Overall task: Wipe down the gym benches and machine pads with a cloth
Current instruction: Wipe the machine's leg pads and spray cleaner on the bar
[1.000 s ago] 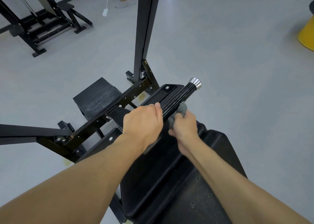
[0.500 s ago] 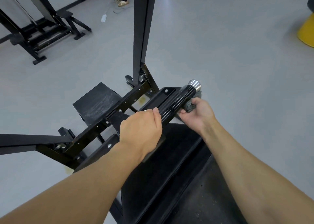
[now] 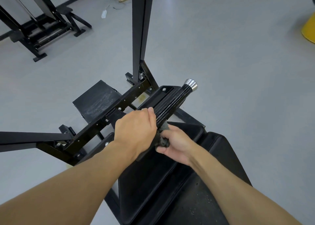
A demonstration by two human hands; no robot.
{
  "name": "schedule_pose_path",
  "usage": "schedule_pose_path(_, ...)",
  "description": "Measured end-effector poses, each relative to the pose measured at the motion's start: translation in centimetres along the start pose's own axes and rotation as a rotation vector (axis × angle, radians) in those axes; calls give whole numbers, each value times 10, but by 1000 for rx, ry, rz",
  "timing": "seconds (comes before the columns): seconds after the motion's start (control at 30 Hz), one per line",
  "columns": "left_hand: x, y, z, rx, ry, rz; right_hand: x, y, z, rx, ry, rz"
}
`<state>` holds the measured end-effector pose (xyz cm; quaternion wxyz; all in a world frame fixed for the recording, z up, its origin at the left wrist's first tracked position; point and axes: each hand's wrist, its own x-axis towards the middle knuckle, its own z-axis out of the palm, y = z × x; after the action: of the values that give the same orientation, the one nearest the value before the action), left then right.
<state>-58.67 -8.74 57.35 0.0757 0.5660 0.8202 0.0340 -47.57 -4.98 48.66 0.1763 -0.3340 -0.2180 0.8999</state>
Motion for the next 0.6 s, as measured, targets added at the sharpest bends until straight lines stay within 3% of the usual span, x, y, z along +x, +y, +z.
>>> schedule_pose_path(0.03, 0, 0, 0, -11, 6, -6, 1, -4, -1, 62, 58, -34)
schedule_pose_path(0.17, -2, 1, 1, -93, 39, -35, 16, -55, -27, 678, 327, -255)
schedule_pose_path(0.43, -2, 2, -1, -34, 19, -16, 1, -29, -5, 304, 195, -199)
schedule_pose_path(0.6, 0, 0, 0, 17, 17, -3, -25, 6, 13, -119, 190, -87)
